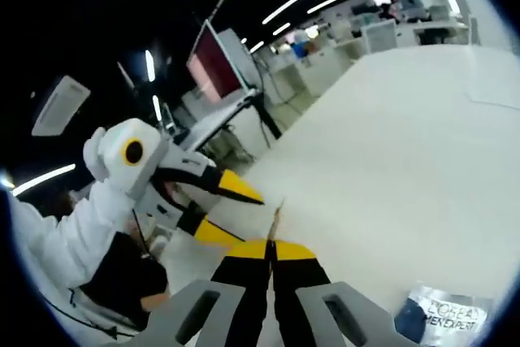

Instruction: Arrange the skincare products in the storage area until every visible bottle or jar stands upright without overlapping.

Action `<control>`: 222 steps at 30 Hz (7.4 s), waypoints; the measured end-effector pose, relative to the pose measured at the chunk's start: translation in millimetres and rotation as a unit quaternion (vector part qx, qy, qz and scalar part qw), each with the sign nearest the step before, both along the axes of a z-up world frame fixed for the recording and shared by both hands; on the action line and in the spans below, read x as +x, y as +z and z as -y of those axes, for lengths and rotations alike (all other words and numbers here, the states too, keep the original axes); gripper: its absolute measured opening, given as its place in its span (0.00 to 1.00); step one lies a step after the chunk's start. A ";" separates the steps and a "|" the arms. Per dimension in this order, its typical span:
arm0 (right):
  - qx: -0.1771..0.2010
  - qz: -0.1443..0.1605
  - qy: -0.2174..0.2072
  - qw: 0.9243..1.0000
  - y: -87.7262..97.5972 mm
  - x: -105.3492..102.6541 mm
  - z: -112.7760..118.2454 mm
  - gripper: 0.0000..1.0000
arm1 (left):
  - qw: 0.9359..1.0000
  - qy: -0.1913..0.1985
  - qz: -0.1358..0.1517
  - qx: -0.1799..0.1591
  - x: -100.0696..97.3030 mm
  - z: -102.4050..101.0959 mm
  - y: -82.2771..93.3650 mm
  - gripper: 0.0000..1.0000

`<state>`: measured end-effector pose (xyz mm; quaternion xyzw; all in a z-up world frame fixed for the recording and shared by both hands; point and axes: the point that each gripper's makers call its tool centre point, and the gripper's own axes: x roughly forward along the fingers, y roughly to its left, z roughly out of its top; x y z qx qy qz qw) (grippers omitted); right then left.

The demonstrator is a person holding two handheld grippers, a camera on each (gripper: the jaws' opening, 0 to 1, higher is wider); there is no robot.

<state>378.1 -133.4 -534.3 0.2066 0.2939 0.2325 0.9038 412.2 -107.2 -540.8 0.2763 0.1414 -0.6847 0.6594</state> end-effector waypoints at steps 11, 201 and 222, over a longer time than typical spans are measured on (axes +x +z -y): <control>0.017 0.065 -0.026 0.997 55.5 -39.4 27.1 0.00 | 0.972 0.051 -0.176 -0.148 -29.6 27.8 63.0 0.26; -0.320 0.092 0.065 0.941 18.0 -125.6 59.5 0.53 | 0.979 0.144 -0.145 -0.010 -116.6 46.4 17.9 0.36; -0.343 0.072 -0.014 0.937 35.4 -171.3 101.4 0.85 | 0.979 0.147 -0.138 -0.031 -145.2 43.4 38.6 0.70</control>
